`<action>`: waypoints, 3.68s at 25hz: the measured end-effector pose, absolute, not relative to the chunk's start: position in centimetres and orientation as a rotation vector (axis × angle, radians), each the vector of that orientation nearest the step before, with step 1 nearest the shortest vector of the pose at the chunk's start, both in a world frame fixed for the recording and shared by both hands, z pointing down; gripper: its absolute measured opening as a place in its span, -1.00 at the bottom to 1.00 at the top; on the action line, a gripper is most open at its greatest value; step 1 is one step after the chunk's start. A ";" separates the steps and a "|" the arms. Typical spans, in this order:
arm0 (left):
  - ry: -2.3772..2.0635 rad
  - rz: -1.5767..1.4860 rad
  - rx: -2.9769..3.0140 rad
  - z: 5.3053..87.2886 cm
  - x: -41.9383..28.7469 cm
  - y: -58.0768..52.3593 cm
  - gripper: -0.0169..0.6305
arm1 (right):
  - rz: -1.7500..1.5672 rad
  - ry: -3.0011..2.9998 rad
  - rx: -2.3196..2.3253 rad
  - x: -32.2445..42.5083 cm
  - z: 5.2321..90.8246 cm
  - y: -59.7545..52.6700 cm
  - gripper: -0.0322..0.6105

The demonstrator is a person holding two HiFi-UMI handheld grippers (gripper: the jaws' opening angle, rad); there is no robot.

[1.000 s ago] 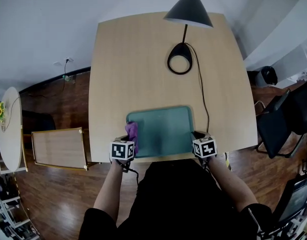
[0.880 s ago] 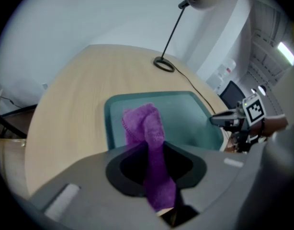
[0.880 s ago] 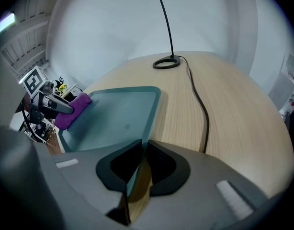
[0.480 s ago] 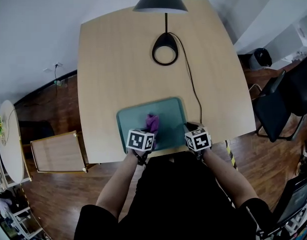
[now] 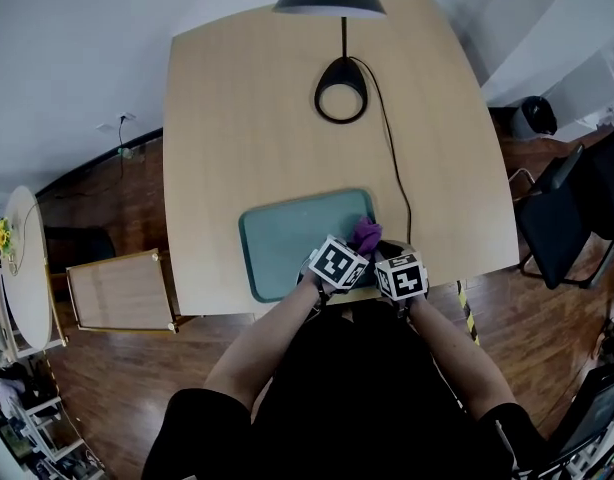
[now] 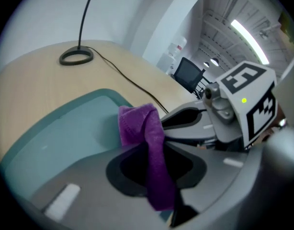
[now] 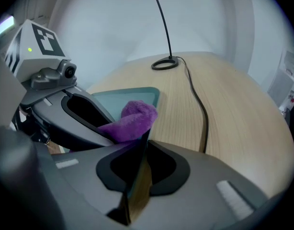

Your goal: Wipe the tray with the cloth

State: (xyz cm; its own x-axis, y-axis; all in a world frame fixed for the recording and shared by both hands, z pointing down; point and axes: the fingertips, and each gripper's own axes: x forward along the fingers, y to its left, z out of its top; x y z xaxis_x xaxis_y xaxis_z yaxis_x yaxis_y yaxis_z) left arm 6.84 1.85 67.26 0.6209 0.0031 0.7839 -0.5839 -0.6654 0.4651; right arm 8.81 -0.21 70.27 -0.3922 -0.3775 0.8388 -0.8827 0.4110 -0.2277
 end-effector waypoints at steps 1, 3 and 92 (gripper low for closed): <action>-0.452 1.040 2.120 67.4 7.1 1.8 -0.59 | 0.902 -1.953 1.069 8.8 70.3 -0.2 -0.77; -0.444 1.051 2.130 67.3 7.3 1.7 -0.60 | 0.908 -1.954 1.062 8.8 70.3 -0.4 -0.78; -0.613 1.068 1.904 67.7 -1.9 7.6 -0.60 | 0.931 -1.970 1.053 9.3 70.0 -0.8 -0.78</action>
State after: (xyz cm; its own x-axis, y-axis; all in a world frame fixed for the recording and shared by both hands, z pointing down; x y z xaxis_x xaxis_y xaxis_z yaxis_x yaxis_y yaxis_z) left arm -1.94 7.61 67.74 0.5160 -0.0111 0.8565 -0.7338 -0.5216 0.4353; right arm 9.26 -0.82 70.02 -0.4196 -0.3658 0.8307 -0.8741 0.4097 -0.2611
